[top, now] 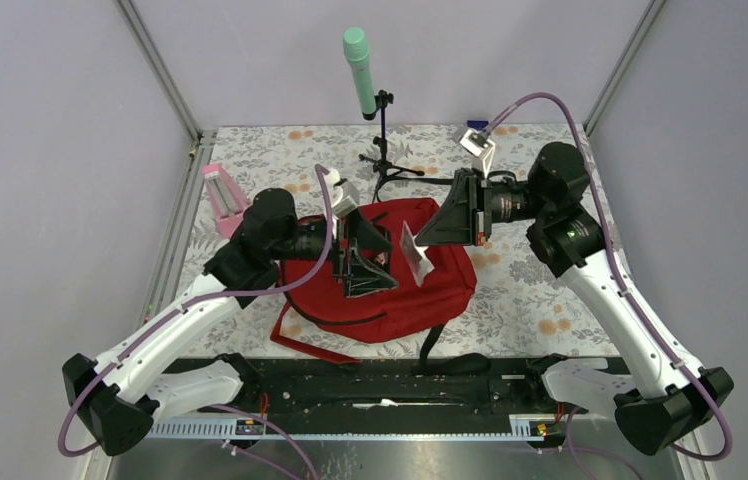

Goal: Pack the student bag
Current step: Pick up the stationery from the center of the board.

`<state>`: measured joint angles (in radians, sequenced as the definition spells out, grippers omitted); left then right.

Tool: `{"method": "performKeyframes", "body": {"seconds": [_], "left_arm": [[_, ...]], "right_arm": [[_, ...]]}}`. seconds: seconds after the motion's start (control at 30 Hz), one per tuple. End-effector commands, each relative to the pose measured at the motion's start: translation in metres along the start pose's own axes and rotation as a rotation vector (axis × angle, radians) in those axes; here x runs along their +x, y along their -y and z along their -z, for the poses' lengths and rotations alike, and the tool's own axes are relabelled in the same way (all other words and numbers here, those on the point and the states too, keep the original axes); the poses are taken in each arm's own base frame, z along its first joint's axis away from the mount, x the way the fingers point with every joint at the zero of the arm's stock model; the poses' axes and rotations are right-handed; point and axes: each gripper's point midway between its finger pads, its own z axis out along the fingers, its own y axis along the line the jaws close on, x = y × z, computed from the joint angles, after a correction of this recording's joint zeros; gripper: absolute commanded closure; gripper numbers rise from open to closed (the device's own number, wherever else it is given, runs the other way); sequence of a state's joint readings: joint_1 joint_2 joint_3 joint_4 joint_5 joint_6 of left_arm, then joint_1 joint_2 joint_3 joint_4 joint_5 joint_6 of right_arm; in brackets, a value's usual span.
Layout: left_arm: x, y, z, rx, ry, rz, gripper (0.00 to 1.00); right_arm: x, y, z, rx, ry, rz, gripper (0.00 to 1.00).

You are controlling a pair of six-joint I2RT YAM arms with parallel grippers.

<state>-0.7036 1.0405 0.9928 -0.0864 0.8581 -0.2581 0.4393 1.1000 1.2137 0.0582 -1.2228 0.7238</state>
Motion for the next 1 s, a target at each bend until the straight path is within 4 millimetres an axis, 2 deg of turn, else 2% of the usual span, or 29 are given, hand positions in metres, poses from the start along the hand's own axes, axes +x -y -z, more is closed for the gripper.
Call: {"method": "performKeyframes", "body": {"seconds": [0.0,0.13,0.4,0.6,0.83,0.97], "left_arm": [[-0.039,0.005,0.008,-0.052,0.135,-0.151,0.06],[-0.041,0.003,0.011,-0.074,0.155,-0.171,0.04],[-0.033,0.033,0.009,0.112,0.111,-0.162,0.03],[-0.035,0.056,0.006,0.259,0.087,-0.132,0.02],[-0.037,0.048,0.002,0.218,0.085,-0.158,0.02],[-0.041,0.055,0.002,0.255,0.090,-0.149,0.04]], "right_arm": [[-0.001,-0.037,-0.005,-0.142,-0.071,0.086,1.00],[-0.002,-0.045,-0.008,-0.191,-0.093,0.101,1.00],[-0.002,-0.062,-0.014,-0.279,-0.133,0.088,1.00],[-0.003,-0.064,-0.017,-0.296,-0.151,0.091,1.00],[-0.002,-0.071,-0.017,-0.319,-0.171,0.099,1.00],[0.000,-0.071,-0.017,-0.324,-0.181,0.094,1.00]]}}
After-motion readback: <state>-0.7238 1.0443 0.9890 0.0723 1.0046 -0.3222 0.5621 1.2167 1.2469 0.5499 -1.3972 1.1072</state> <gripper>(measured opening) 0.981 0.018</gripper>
